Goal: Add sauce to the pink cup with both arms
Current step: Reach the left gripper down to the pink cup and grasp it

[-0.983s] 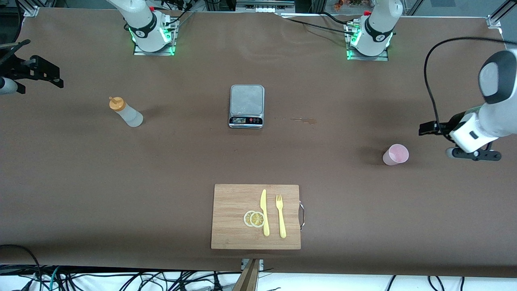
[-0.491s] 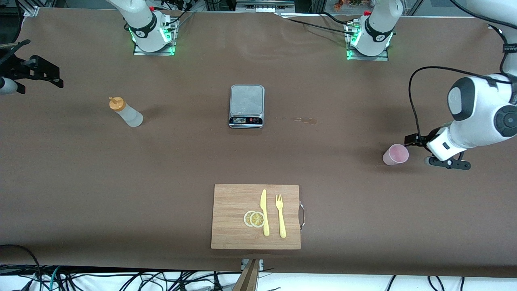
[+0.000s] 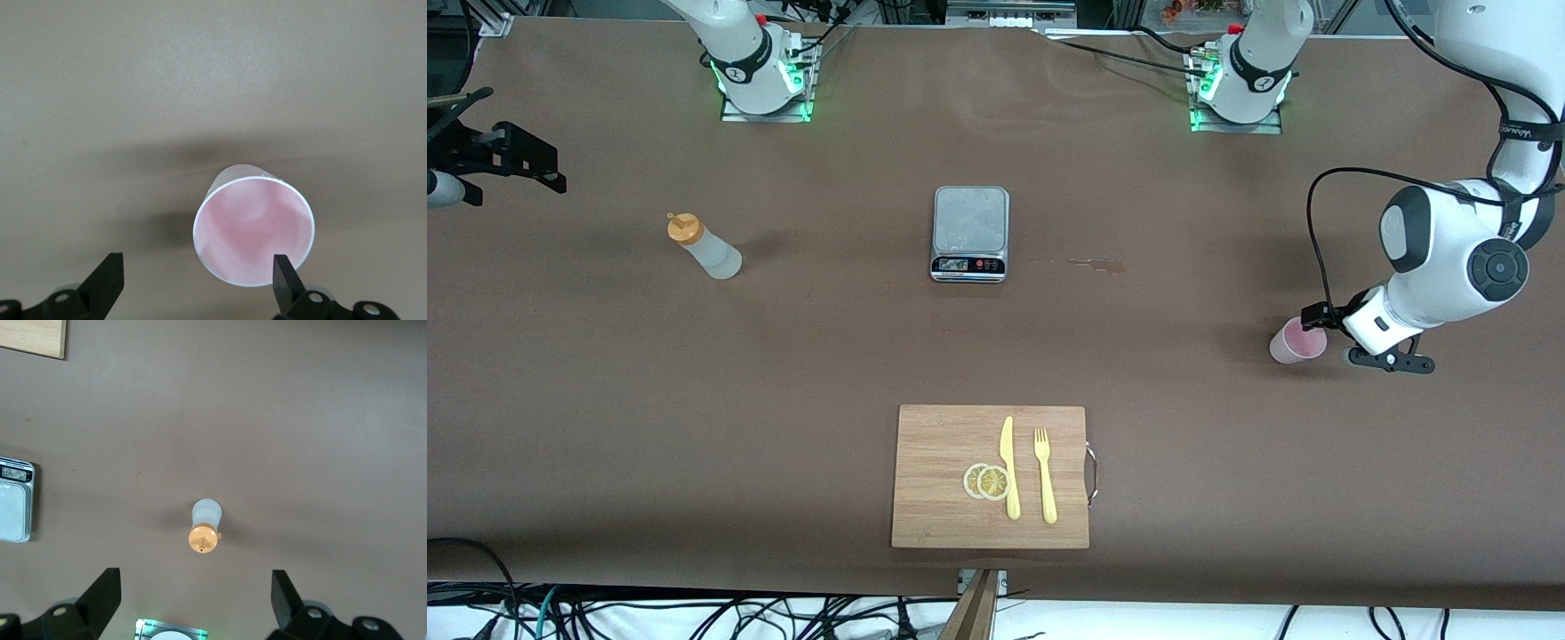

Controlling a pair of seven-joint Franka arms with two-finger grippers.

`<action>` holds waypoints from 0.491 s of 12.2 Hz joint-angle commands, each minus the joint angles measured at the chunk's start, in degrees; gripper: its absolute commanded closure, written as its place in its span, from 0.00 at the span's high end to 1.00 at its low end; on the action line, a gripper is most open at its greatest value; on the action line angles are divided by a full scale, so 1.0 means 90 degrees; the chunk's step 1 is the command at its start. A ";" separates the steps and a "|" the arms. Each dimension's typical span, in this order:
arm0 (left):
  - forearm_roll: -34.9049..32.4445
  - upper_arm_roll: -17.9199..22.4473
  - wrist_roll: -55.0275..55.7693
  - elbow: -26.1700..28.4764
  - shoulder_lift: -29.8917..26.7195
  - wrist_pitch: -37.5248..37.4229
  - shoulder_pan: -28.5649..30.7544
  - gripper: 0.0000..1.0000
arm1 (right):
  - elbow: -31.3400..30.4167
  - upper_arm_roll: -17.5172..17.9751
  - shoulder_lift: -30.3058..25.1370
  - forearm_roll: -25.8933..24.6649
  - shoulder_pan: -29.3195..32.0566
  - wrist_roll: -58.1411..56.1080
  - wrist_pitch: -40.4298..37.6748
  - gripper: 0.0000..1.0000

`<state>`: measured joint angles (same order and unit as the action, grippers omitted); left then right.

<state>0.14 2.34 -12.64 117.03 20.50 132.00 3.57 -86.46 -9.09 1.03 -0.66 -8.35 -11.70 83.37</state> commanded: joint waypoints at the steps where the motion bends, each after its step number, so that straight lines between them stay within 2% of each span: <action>1: -0.0113 0.0042 -0.0119 0.0394 -0.0061 0.0508 0.0033 0.98 | 0.0056 0.0034 -0.0007 -0.0004 0.0010 0.0040 -0.0064 1.00; 4: -0.0094 0.0081 -0.0110 0.0444 -0.0031 0.0588 0.0033 0.96 | 0.0056 0.0034 -0.0007 -0.0004 0.0010 0.0030 -0.0064 1.00; 5: -0.0055 0.0091 -0.0109 0.0444 -0.0022 0.0597 0.0033 0.93 | 0.0056 0.0034 -0.0007 -0.0004 0.0010 0.0020 -0.0074 1.00; 6: -0.0026 0.0091 -0.0109 0.0444 -0.0012 0.0597 0.0033 0.85 | 0.0056 0.0034 -0.0007 -0.0004 0.0010 0.0011 -0.0074 1.00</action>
<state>0.14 2.96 -12.75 120.32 20.69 136.28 3.82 -86.46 -9.05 1.05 -0.66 -8.37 -11.70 83.37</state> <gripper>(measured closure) 0.057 0.000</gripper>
